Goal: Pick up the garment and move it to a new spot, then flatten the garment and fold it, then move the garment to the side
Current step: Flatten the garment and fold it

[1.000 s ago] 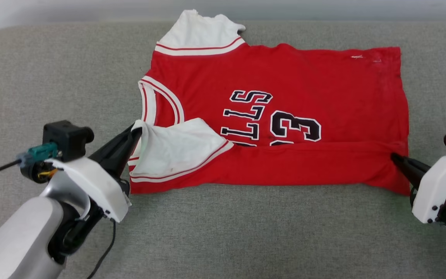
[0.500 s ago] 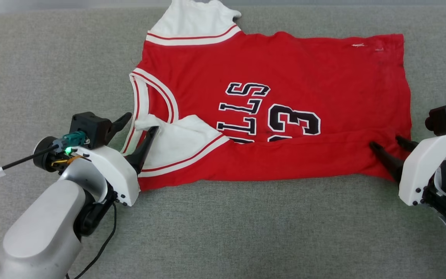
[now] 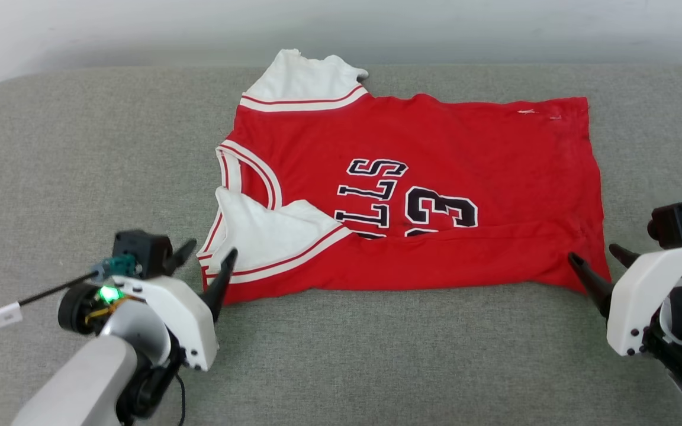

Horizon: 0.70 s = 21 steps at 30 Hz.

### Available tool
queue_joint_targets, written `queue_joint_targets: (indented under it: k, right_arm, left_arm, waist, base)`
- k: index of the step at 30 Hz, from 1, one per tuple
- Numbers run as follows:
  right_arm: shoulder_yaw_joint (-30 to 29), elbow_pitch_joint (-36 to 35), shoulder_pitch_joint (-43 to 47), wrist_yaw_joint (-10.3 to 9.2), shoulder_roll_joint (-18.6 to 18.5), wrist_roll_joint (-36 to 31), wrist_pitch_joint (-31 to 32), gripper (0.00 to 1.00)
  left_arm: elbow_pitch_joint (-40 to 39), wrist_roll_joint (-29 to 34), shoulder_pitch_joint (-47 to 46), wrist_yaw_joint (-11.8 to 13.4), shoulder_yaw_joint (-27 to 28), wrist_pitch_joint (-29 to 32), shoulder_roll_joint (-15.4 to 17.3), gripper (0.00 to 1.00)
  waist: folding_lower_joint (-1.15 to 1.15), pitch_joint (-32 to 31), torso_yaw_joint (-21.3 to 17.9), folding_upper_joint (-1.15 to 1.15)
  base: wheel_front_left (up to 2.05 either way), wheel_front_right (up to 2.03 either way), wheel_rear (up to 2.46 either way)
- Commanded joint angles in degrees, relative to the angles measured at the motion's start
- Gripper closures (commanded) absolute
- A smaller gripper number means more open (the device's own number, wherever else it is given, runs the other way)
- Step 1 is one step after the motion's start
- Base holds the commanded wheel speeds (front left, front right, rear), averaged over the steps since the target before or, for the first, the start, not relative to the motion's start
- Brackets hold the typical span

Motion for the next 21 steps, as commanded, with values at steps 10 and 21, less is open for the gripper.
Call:
queue_joint_targets:
  k: [10, 21]
  right_arm:
    - [-3.73, -7.13, 5.68, -0.02, 4.81, -2.02, 0.61, 0.00]
    - [-3.33, -11.44, 6.68, -0.02, 5.77, -1.17, 0.97, 0.00]
  left_arm:
    - [-2.22, -1.35, 5.35, 4.64, -0.80, 5.67, 2.51, 0.00]
    - [1.75, -1.24, 6.31, 6.14, -3.98, 11.86, 2.77, 0.03]
  waist:
    - [0.00, -0.04, -2.27, 0.00]
    - [0.00, 2.77, -4.19, 0.00]
  base:
    - [0.00, 0.00, 0.00]
    - [0.00, 0.00, 0.00]
